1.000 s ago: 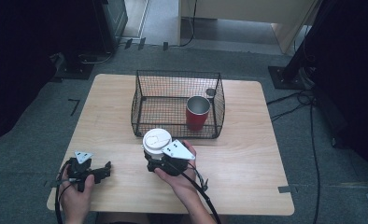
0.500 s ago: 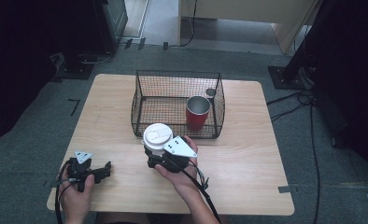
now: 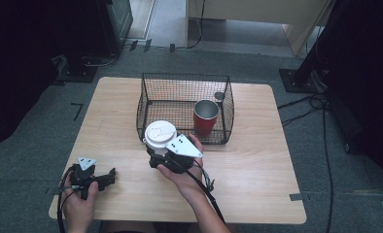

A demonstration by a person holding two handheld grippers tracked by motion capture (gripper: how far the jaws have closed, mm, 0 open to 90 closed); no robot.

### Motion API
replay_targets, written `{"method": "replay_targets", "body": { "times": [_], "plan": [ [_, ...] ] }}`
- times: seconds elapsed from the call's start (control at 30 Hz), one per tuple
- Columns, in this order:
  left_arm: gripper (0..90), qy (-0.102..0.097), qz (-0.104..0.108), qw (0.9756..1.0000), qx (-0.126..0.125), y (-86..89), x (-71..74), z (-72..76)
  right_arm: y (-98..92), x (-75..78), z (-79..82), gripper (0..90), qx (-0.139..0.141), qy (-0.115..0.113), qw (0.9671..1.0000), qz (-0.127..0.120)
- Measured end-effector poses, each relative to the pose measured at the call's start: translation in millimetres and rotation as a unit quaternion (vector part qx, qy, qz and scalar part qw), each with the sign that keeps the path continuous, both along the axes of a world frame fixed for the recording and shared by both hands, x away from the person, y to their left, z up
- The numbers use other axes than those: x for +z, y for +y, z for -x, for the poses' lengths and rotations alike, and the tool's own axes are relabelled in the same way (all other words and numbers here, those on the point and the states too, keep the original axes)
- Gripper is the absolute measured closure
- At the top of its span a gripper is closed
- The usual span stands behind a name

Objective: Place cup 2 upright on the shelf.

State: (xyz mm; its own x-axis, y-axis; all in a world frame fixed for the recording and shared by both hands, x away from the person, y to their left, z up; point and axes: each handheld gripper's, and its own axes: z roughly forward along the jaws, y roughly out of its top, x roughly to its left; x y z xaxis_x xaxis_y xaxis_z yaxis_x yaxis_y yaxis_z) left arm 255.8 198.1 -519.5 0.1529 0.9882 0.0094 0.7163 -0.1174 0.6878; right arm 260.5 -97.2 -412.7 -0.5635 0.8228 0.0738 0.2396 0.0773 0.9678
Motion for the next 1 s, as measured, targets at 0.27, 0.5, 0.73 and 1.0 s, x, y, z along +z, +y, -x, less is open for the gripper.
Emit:
{"method": "replay_targets", "body": {
  "times": [0.27,0.5,0.73,1.0],
  "plan": [
    [0.0,0.0,0.0,1.0,-0.001,0.1,0.0,-0.1,8.7,18.1,-6.6,16.5,0.001,-0.016,0.9999,-0.001],
    [0.0,0.001,-0.001,1.0,-0.001,0.1,0.1,0.0,14.3,33.4,-12.9,16.5,0.001,-0.032,0.9995,-0.001],
    [0.0,0.001,-0.001,1.0,-0.001,0.2,0.2,0.0,15.5,49.6,-20.3,16.5,-0.005,-0.045,0.999,-0.002],
    [0.0,0.0,0.0,1.0,0.0,0.1,0.1,0.0,14.1,67.4,-32.2,16.5,-0.017,-0.06,0.998,0.003]
  ]
}}
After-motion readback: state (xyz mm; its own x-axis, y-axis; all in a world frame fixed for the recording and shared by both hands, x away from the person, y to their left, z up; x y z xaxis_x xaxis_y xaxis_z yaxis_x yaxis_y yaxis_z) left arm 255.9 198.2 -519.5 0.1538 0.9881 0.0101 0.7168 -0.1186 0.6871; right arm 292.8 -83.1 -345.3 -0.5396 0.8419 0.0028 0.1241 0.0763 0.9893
